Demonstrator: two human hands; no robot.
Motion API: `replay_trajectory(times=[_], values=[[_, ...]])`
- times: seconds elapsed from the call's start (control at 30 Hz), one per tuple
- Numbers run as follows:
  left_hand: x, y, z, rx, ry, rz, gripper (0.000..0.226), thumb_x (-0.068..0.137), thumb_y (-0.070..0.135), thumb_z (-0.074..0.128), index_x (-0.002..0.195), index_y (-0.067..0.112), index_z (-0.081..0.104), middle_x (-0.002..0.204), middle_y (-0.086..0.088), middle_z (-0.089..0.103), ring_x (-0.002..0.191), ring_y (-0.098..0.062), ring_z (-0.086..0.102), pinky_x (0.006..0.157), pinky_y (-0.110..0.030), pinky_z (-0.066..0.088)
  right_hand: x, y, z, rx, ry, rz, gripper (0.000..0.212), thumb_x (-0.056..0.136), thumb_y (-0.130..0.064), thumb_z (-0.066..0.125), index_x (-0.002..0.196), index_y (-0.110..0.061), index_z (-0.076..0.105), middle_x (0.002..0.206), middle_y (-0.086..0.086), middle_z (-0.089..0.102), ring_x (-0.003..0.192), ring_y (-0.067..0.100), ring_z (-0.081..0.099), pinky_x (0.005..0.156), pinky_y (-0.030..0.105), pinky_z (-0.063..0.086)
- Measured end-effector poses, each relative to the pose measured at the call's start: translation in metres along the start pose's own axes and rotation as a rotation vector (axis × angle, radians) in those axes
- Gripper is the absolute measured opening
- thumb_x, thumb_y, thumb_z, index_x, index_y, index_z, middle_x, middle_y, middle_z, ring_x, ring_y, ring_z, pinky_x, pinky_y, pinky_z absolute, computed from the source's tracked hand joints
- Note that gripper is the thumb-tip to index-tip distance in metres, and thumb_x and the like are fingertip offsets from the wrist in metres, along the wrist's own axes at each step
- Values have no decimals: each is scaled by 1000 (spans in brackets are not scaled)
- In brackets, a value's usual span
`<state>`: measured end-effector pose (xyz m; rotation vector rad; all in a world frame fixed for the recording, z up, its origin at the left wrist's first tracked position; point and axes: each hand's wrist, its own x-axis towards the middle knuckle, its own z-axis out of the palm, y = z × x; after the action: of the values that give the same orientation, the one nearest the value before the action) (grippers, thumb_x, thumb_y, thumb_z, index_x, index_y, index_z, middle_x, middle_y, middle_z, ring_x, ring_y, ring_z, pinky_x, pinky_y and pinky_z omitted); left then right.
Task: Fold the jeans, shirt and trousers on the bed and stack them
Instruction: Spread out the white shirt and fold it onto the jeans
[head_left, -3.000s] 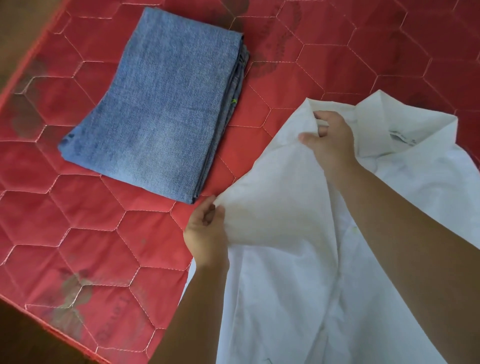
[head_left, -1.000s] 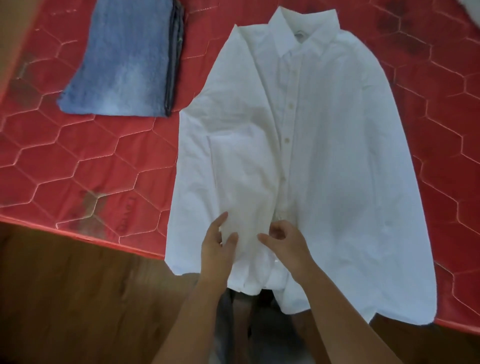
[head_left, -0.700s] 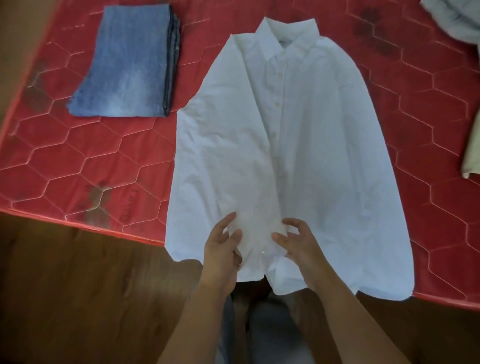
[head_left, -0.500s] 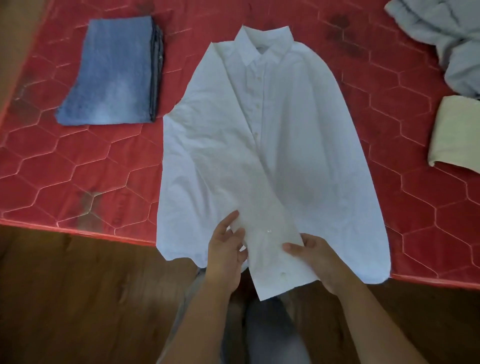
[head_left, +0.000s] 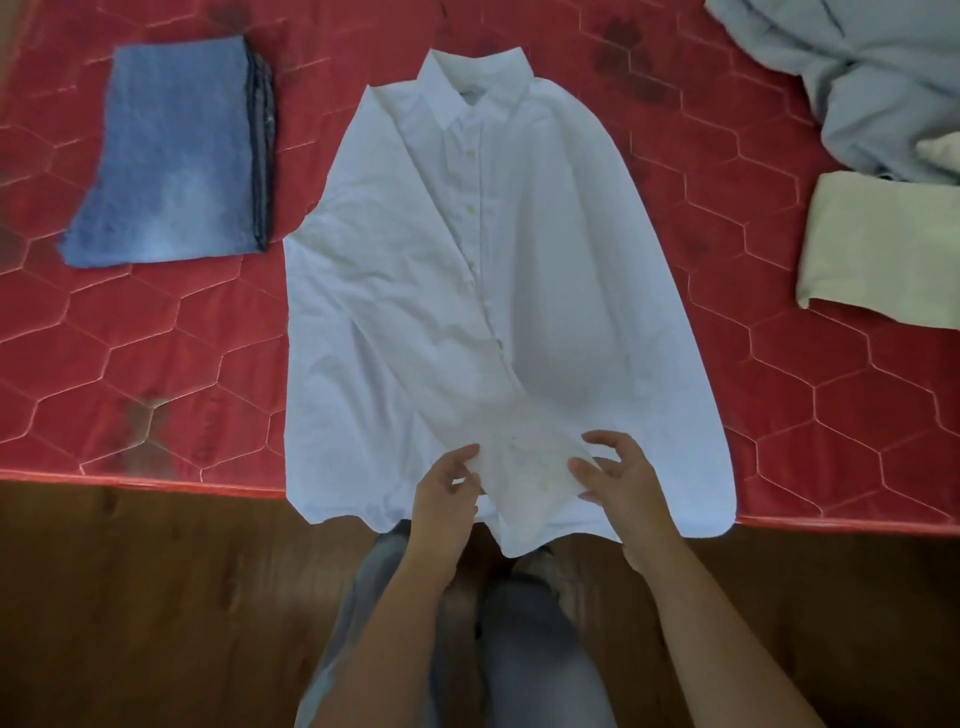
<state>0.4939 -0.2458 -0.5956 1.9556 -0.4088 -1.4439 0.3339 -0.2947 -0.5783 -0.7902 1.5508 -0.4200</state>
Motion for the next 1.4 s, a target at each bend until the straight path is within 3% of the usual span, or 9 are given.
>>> replay_trajectory(times=[0.27, 0.43, 0.53, 0.67, 0.83, 0.97, 1.13, 1.23, 1.4], values=[[24, 40, -31, 363, 122, 347, 30, 87, 5, 58, 103, 30, 58, 89, 21, 54, 83, 1, 54, 78, -1, 39, 20, -75, 34, 95, -56, -117, 12, 91, -22, 53, 88, -23, 65, 90, -7, 69, 82, 8, 65, 80, 23, 47], [67, 74, -51, 320, 251, 358, 12, 84, 18, 66, 78, 22, 57, 83, 11, 52, 81, -8, 52, 74, -16, 41, 64, -125, 67, -159, -170, -246, 19, 75, -17, 74, 91, -20, 64, 76, -7, 67, 75, 3, 60, 72, 11, 45], [103, 91, -65, 276, 248, 311, 19, 87, 21, 62, 71, 22, 51, 85, 7, 52, 81, -11, 52, 68, -7, 35, 106, -149, 98, -360, -110, -298, 12, 78, -11, 69, 78, -19, 60, 60, -6, 46, 55, 5, 43, 55, 15, 37], [149, 113, -85, 182, 218, 229, 38, 91, 16, 54, 59, 17, 35, 58, 4, 37, 54, -9, 34, 49, -13, 30, 162, -177, 143, -348, -44, -372, 14, 83, -15, 65, 76, -25, 58, 77, -6, 53, 67, 3, 48, 64, 12, 37], [209, 118, -100, 100, 269, 145, 26, 91, 13, 51, 67, 18, 43, 62, 3, 43, 60, -17, 41, 56, -23, 35, 223, -178, 176, -451, -155, -90, 41, 78, -22, 72, 111, -10, 52, 89, 1, 60, 89, 21, 58, 84, 33, 45], [233, 115, -102, 71, 291, 63, 12, 90, 20, 54, 83, 13, 48, 63, 6, 43, 57, -11, 44, 48, -15, 33, 236, -163, 181, -729, -64, -110, 39, 80, -26, 69, 109, -8, 51, 96, 5, 58, 96, 24, 57, 86, 35, 46], [240, 119, -103, 48, 306, 146, 17, 92, 15, 50, 109, 13, 52, 81, 9, 56, 73, -8, 54, 64, -22, 42, 236, -153, 193, -758, -79, -162, 18, 83, -23, 65, 96, -13, 60, 84, -5, 56, 86, 17, 57, 73, 21, 45], [242, 130, -105, -55, 302, 218, 17, 92, 12, 49, 103, 24, 55, 85, 9, 61, 77, -9, 58, 68, -22, 47, 242, -162, 198, -639, -45, -250, 7, 82, -17, 66, 86, -14, 61, 77, -6, 55, 75, 10, 51, 56, 11, 34], [273, 153, -116, -25, 367, 256, 15, 91, 11, 51, 98, 25, 53, 79, 4, 58, 75, -16, 54, 66, -32, 42, 266, -191, 211, -490, 31, -403, 5, 82, -12, 66, 84, -12, 62, 69, -10, 53, 65, 3, 48, 58, 1, 35]])
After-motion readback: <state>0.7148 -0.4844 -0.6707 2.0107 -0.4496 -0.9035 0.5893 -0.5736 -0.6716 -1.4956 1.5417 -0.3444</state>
